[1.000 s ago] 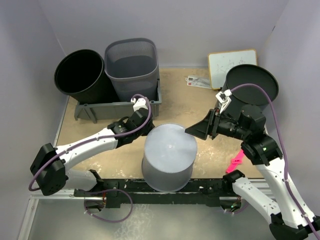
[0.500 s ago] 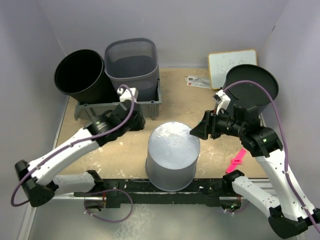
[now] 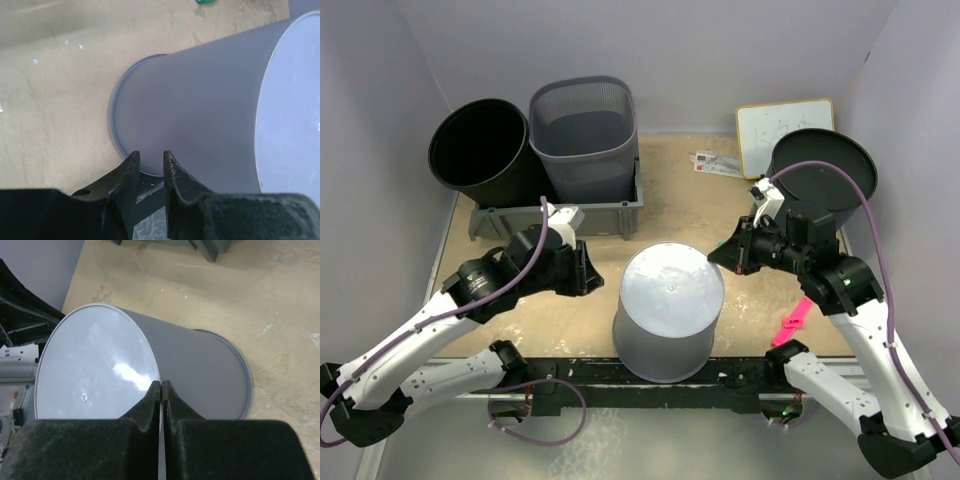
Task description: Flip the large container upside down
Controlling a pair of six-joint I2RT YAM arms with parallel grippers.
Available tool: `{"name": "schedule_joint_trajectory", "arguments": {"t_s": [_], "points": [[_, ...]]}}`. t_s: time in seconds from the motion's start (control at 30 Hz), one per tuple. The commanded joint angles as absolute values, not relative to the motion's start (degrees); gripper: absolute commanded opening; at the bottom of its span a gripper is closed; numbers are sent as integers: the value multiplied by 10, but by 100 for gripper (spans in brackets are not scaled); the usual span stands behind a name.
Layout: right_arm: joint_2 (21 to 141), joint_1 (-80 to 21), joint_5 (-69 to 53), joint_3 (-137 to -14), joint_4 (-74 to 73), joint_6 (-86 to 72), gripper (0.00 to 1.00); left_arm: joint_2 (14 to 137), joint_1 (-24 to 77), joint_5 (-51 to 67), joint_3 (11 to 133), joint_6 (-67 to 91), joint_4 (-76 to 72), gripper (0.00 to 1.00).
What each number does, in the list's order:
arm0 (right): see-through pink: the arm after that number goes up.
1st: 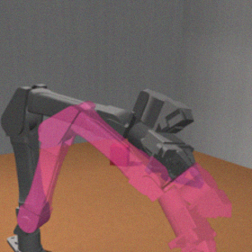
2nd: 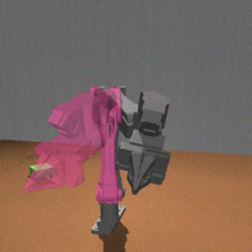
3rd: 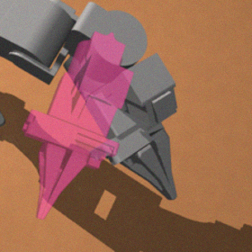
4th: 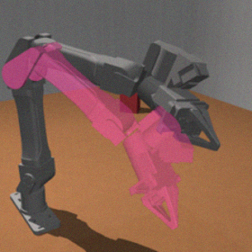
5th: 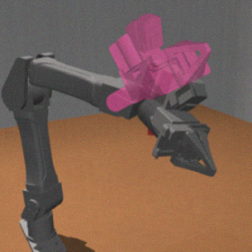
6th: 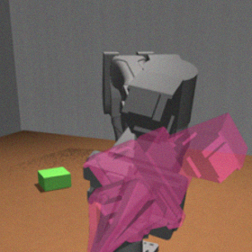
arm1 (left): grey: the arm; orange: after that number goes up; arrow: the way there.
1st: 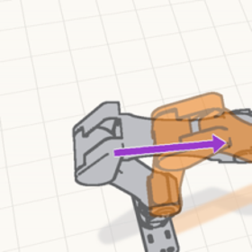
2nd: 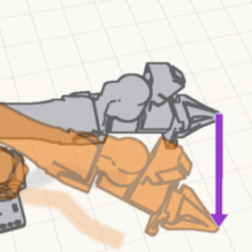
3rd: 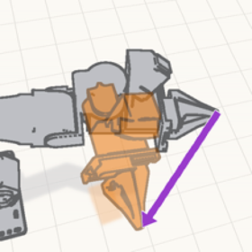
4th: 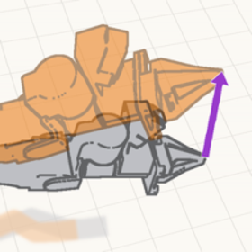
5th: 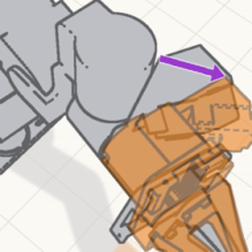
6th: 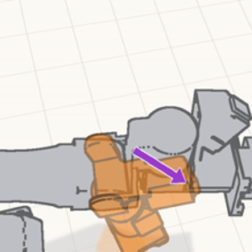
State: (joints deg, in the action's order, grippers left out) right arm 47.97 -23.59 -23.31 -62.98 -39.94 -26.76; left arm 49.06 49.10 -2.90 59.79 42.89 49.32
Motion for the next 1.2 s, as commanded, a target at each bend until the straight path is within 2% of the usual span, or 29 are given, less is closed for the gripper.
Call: {"name": "schedule_joint_trajectory", "arguments": {"t_s": [0.0, 0.2, 0.33, 0.73, 0.87, 0.9, 0.97, 1.07, 1.17], "points": [[480, -236, -153, -638, -434, -254, 0, 504, 490, 59, 580, 438, 435, 22], [473, -236, -41, -663, -485, -248, 0, 535, 501, 136, 528, 478, 326, 20], [466, -236, 11, -671, -493, -249, 0, 565, 516, 122, 514, 496, 236, 16], [459, -236, 17, -703, -481, -258, 1, 709, 519, 147, 518, 523, 24, 13], [458, -236, 40, -720, -496, -258, 24, 762, 527, 147, 537, 526, -11, 12], [457, -236, 47, -726, -501, -258, 34, 772, 529, 147, 539, 528, -20, 11], [456, -236, 50, -734, -515, -258, 46, 790, 531, 144, 540, 532, -31, 11], [452, -236, 61, -743, -531, -260, 55, 808, 536, 140, 541, 535, -48, 10], [448, -236, 77, -749, -526, -259, 59, 827, 540, 133, 547, 541, -76, 10]]}}
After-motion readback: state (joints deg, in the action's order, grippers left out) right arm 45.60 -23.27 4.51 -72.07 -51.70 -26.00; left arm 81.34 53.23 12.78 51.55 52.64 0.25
